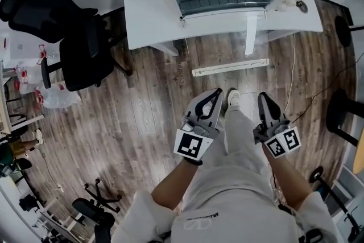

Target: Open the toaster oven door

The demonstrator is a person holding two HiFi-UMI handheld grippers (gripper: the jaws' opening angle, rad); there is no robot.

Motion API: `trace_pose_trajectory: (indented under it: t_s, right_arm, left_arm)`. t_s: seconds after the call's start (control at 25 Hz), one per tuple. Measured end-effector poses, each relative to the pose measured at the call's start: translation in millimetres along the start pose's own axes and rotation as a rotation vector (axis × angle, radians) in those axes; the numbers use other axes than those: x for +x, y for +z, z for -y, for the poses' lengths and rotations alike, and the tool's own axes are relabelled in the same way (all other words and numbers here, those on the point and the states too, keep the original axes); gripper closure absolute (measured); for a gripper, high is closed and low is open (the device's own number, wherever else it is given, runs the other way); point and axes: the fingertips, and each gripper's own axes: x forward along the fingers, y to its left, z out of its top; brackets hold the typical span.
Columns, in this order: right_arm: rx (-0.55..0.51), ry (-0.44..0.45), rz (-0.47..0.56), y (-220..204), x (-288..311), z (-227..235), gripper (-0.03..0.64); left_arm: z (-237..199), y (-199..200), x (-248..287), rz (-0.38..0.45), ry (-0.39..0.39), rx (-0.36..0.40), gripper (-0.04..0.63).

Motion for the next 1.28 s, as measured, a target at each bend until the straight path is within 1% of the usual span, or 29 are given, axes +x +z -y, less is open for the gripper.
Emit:
trace_pose_trajectory:
  t_s: [0.08, 0.16, 0.36, 0.48, 0.6, 0.72, 0.84, 0.96, 1.16, 1.28]
  right_arm:
    - [-0.089, -0.021, 0.032, 26, -14, -9, 0.598]
    - [-0.150, -0.035, 0.049, 42, -28, -13, 0.598]
    - [-0.247, -0.054, 0.071, 62, -69, -8, 0.598]
    - [-0.301, -0.050, 0.092, 74, -99, -8, 0.598]
    - [-0.323, -0.028, 0.134, 91, -131, -7, 0.598]
    - [-0.328, -0.007, 0.170, 102, -174, -1, 0.598]
    - [-0.349, 0.022, 0.194, 112, -220, 5, 0.598]
    - [-0.377, 0.039, 0.225, 126, -258, 11, 0.598]
    - [-0.377, 0.039, 0.244, 130, -317, 18, 0.598]
    - [-0.375, 0.049, 0.245, 124, -338, 18, 0.598]
  left_arm:
    - [10, 13, -3, 0.015, -0.006, 0.002, 0.588]
    - [20, 23, -6, 0.028, -0.015, 0.006, 0.588]
    - [45, 30, -16, 0.048, -0.007, 0.013, 0.588]
    - [68, 31, -24, 0.053, 0.003, 0.025, 0.588]
    - [100, 36, -31, 0.074, 0.016, 0.054, 0.588]
    - [143, 40, -44, 0.096, 0.045, 0.079, 0.588]
    - [186, 43, -64, 0.128, 0.082, 0.135, 0.588]
    - [223, 44, -80, 0.141, 0.121, 0.176, 0.588]
    - [280, 48, -116, 0.167, 0.165, 0.205, 0.588]
    - [298, 45, -131, 0.173, 0.187, 0.215, 0.588]
